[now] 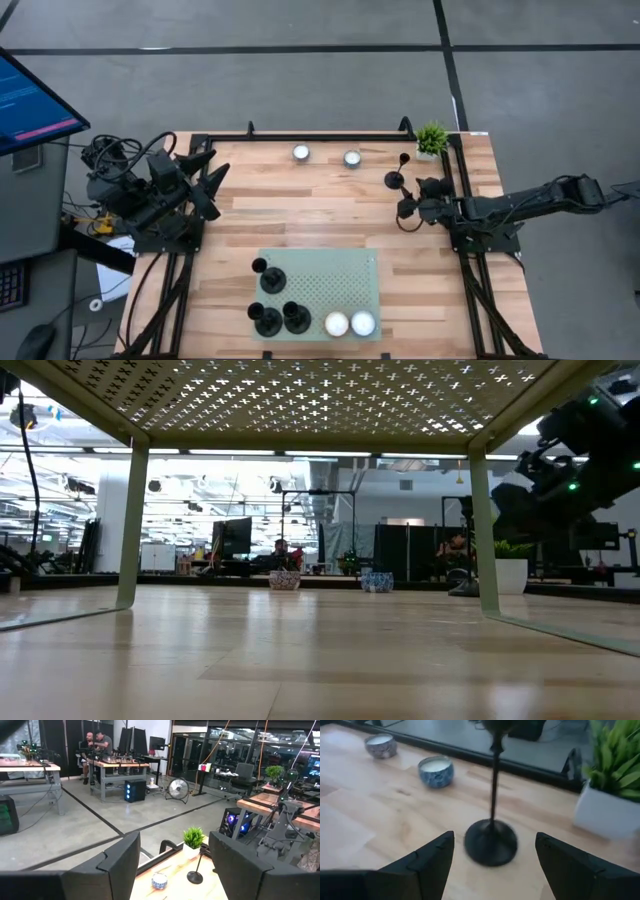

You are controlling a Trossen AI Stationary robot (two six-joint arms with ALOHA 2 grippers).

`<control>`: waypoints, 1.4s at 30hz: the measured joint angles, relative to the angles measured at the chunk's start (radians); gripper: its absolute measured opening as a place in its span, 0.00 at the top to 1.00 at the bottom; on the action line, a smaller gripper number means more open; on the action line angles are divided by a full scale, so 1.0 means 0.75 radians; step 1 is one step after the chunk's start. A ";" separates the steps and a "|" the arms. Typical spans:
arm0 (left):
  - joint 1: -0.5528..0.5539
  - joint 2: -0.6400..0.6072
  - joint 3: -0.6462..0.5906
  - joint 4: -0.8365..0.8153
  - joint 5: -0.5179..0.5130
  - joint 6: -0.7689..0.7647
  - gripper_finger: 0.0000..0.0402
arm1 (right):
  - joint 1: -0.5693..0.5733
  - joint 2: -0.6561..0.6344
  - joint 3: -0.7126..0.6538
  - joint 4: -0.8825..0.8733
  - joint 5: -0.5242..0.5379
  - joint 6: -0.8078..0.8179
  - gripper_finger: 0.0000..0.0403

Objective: Stock candles on shelf
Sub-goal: Put the black candle holder on the shelf

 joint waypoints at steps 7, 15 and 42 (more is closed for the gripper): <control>0.000 0.000 0.000 -0.005 0.000 0.000 0.41 | -0.220 0.002 -0.091 0.410 -0.188 -0.323 0.33; 0.000 0.010 0.000 -0.004 0.001 -0.007 0.41 | -0.517 0.002 -0.092 0.572 -0.507 -0.567 0.33; 0.000 0.035 -0.001 0.002 0.000 -0.010 0.41 | -0.700 0.385 -0.005 0.794 -0.803 -0.605 0.53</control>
